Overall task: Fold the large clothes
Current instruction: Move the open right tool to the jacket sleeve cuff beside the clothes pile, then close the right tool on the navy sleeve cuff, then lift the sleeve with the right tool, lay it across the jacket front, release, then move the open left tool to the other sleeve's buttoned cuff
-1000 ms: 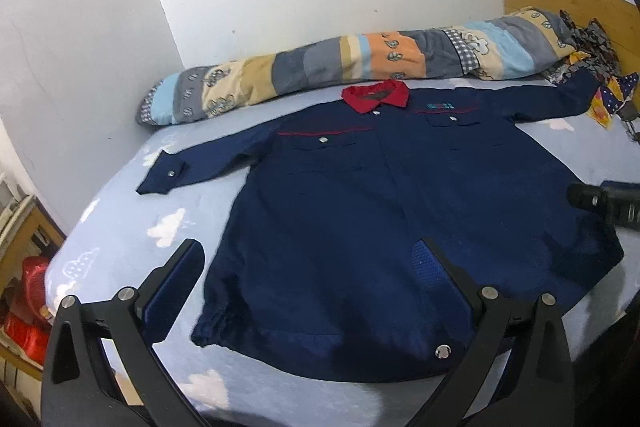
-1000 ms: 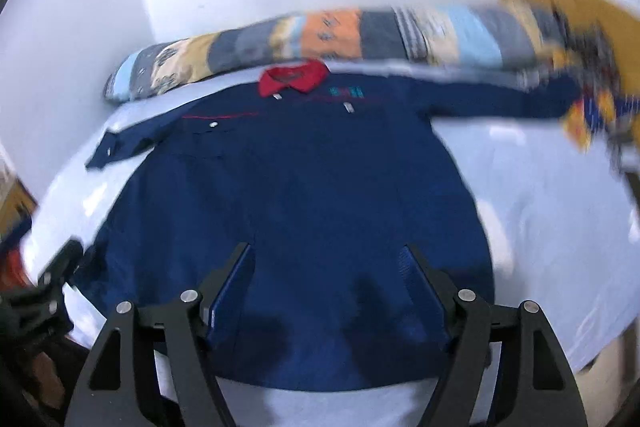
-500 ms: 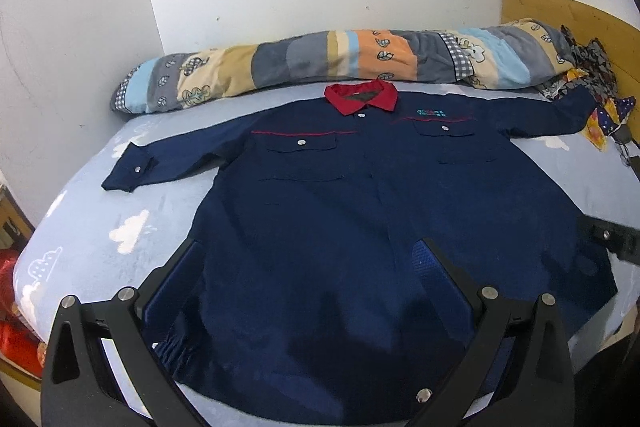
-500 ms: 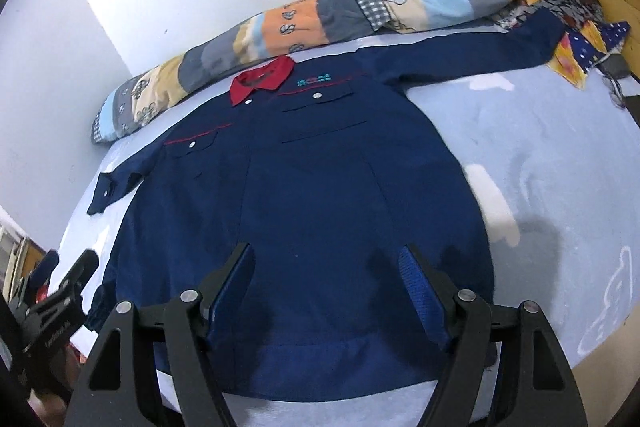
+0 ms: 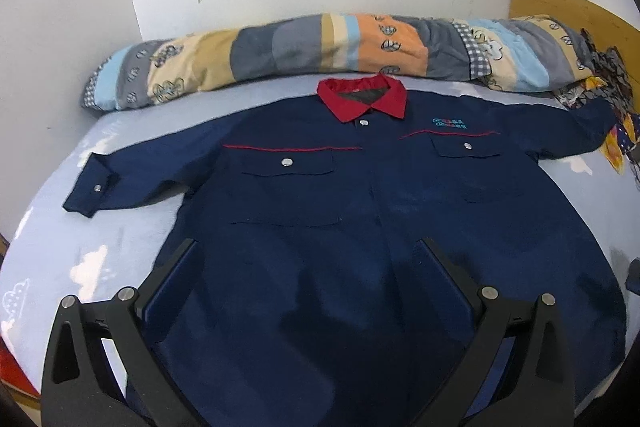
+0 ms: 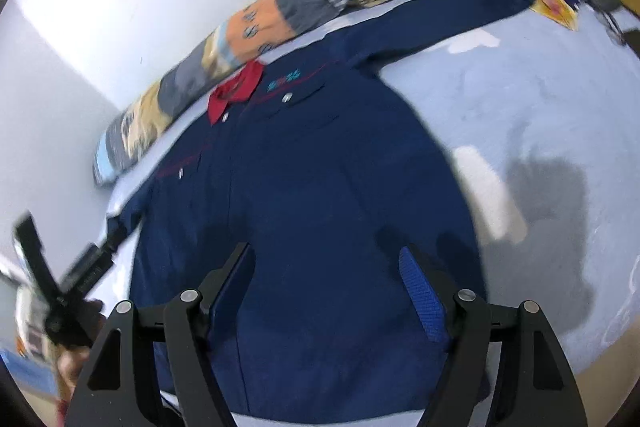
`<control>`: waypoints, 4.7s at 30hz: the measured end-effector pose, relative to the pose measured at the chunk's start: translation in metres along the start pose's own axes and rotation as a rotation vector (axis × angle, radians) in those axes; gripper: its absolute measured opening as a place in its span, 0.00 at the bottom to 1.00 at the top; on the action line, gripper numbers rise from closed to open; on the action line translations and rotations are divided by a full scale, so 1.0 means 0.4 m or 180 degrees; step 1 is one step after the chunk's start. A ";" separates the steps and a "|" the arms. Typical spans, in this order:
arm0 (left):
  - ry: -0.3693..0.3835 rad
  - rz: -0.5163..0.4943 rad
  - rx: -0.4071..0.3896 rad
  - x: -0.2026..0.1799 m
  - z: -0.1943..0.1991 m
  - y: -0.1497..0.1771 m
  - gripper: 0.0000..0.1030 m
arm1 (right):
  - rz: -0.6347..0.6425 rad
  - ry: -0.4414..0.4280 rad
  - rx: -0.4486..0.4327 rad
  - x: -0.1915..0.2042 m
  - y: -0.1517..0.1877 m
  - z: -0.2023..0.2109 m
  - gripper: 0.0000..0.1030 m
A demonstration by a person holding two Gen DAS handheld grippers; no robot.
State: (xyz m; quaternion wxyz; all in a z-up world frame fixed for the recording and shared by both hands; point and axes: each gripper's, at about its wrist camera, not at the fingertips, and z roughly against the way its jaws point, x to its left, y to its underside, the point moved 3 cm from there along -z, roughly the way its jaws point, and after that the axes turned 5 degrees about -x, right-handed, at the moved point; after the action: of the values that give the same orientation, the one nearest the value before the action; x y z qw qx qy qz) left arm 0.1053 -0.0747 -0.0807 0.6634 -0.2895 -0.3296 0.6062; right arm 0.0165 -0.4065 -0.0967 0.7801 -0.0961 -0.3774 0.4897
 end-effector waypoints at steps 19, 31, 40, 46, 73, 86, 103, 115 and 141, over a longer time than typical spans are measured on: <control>0.0263 -0.0457 0.0160 -0.055 -0.031 0.005 1.00 | -0.0767 0.0670 -0.0944 -0.520 -0.687 0.024 0.58; 0.0175 -0.0436 0.0400 -0.039 -0.096 0.028 1.00 | -0.0860 0.1258 -0.0843 -0.717 -0.908 -0.148 0.38; 0.0191 -0.0461 0.0502 -0.056 -0.112 0.046 1.00 | -0.0745 0.1245 -0.0969 -0.756 -0.958 -0.180 0.32; 0.0226 -0.0450 0.0530 -0.058 -0.114 0.044 1.00 | -0.0565 0.1582 -0.0771 -0.754 -0.966 -0.229 0.07; 0.0397 0.0021 0.0222 0.038 -0.012 -0.021 1.00 | 0.0673 0.0318 -0.1362 0.204 -0.902 0.108 0.04; 0.0382 0.0481 0.0126 0.215 0.027 -0.025 1.00 | 0.1801 -0.0560 -0.0533 0.906 -0.469 -0.116 0.05; 0.0336 0.0609 0.0156 0.298 0.022 -0.010 1.00 | 0.1487 -0.0491 0.1191 0.855 0.076 -0.775 0.41; 0.0189 0.0980 0.0320 0.390 -0.009 0.012 1.00 | 0.0850 -0.0692 0.0362 0.514 -0.239 -0.479 0.61; 0.0332 0.0799 0.0382 0.210 -0.024 -0.025 1.00 | -0.0430 0.0899 0.0540 -0.074 -0.109 -0.211 0.33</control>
State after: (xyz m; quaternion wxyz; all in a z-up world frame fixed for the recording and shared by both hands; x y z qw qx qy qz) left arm 0.1229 0.0079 -0.0715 0.6147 -0.3194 -0.2192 0.6871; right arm 0.0971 -0.4346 -0.1475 0.8617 -0.0724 -0.2269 0.4480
